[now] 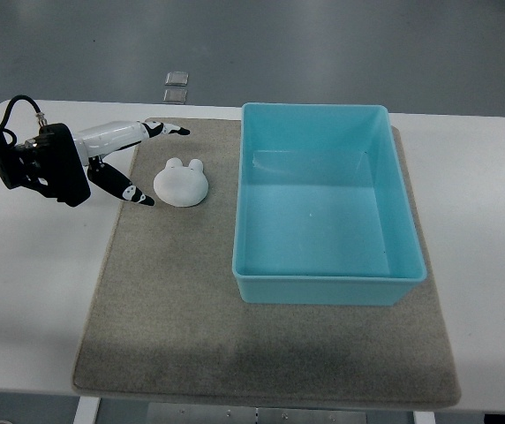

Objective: Place white toy into blue box with left hand
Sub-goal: 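Close the left hand fingers around the white rabbit toy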

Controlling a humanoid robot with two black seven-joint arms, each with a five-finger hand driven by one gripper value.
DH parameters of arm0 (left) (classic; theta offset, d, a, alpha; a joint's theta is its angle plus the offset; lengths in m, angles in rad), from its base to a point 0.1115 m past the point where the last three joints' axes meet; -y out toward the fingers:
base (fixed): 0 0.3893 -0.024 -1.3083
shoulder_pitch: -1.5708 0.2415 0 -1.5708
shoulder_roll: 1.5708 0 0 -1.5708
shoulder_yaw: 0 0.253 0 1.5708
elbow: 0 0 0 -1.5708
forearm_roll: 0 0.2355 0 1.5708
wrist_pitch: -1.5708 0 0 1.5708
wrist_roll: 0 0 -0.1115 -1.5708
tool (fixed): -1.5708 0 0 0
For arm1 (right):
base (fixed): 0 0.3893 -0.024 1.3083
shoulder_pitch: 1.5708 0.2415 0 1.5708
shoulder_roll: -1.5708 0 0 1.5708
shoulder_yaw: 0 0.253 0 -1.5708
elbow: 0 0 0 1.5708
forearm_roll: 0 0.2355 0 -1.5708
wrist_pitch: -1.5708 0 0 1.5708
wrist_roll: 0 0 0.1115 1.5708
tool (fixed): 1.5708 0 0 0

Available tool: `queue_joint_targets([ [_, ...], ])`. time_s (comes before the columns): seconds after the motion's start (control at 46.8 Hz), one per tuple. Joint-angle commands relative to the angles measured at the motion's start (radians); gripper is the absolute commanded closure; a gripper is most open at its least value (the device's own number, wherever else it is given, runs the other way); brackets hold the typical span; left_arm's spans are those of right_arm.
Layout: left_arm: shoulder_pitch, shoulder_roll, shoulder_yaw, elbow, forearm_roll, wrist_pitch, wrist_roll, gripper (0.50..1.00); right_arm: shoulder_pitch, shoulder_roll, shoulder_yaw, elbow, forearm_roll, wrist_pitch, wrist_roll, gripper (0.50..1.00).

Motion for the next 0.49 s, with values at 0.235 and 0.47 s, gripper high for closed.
queue_joint_targets([
  [0.235,-0.038,-0.06,0.088,0.068,0.033,0.046,0.002,0.561,0.0,0.0,0.0,0.0,0.0,0.0,0.0,0.564],
  [0.47,-0.038,-0.087,0.09,0.097,0.041,0.046,0.0,0.587,0.0,0.0,0.0,0.0,0.0,0.0,0.0,0.564],
])
